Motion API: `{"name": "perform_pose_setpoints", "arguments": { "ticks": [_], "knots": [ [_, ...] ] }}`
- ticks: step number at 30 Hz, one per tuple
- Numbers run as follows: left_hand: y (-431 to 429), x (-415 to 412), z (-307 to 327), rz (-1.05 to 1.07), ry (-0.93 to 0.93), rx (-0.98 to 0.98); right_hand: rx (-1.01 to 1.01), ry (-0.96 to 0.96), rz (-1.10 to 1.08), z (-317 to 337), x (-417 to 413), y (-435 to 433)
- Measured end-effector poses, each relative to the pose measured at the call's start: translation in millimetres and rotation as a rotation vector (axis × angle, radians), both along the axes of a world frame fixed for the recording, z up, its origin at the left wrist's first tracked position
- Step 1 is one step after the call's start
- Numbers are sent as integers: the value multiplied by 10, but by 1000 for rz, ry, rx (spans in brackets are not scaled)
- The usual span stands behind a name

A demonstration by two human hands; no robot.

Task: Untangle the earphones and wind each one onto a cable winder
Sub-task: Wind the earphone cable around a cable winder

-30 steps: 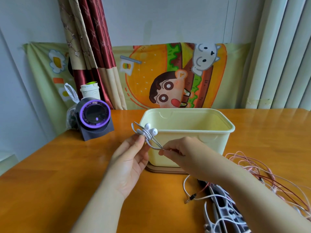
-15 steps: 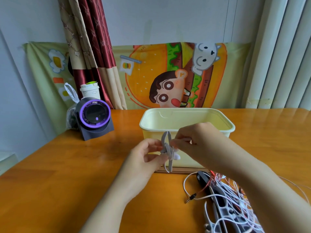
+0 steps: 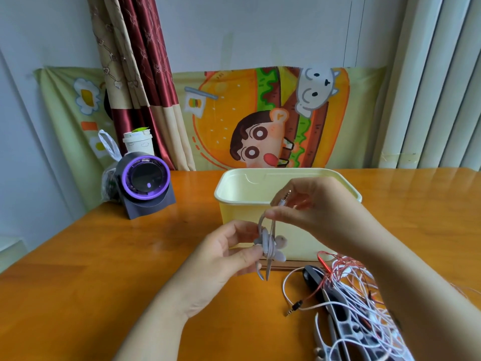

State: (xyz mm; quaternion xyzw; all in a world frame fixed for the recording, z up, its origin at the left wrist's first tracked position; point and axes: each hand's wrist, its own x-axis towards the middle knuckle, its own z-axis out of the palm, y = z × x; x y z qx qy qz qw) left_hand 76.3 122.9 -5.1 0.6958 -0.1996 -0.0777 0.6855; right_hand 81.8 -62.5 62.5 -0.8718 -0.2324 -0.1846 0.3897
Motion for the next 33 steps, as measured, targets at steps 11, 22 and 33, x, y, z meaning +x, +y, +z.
{"name": "perform_pose_setpoints", "arguments": {
  "ticks": [11, 22, 33],
  "knots": [
    [-17, -66, 52, -177, 85, -172, 170, 243, 187, 13, 23, -69],
    [-65, -29, 26, -105, 136, -492, 397, 388, 134, -252, 92, 218],
    [-241, -72, 12, 217, 209, -242, 377, -40, -182, -413, 61, 401]
  ]
}}
